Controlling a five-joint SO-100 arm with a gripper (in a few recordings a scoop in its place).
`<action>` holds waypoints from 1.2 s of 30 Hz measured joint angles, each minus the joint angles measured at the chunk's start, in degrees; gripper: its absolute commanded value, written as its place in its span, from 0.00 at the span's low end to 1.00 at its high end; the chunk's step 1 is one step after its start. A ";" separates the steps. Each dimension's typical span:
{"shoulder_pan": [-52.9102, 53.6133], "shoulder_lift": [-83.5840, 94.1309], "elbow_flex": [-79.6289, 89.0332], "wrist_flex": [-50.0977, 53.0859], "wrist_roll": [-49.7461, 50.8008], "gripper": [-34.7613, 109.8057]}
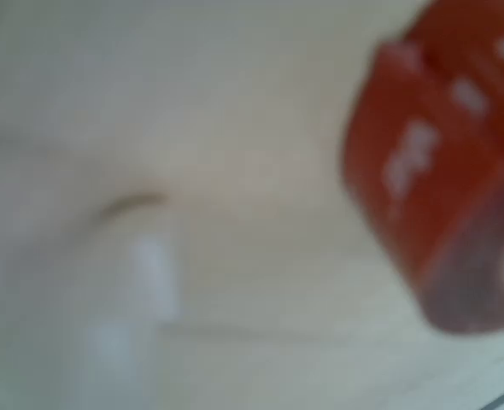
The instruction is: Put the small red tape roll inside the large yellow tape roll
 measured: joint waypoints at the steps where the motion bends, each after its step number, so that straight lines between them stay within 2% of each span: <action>1: 0.00 0.00 0.00 0.35 0.00 0.40; 14: 4.04 0.09 -0.62 4.92 -0.62 0.38; 22: 7.91 0.18 -0.53 6.24 -2.99 0.33; 29: 12.30 0.70 0.09 7.21 -4.31 0.24; 36: 16.61 0.79 -0.88 9.76 -4.31 0.24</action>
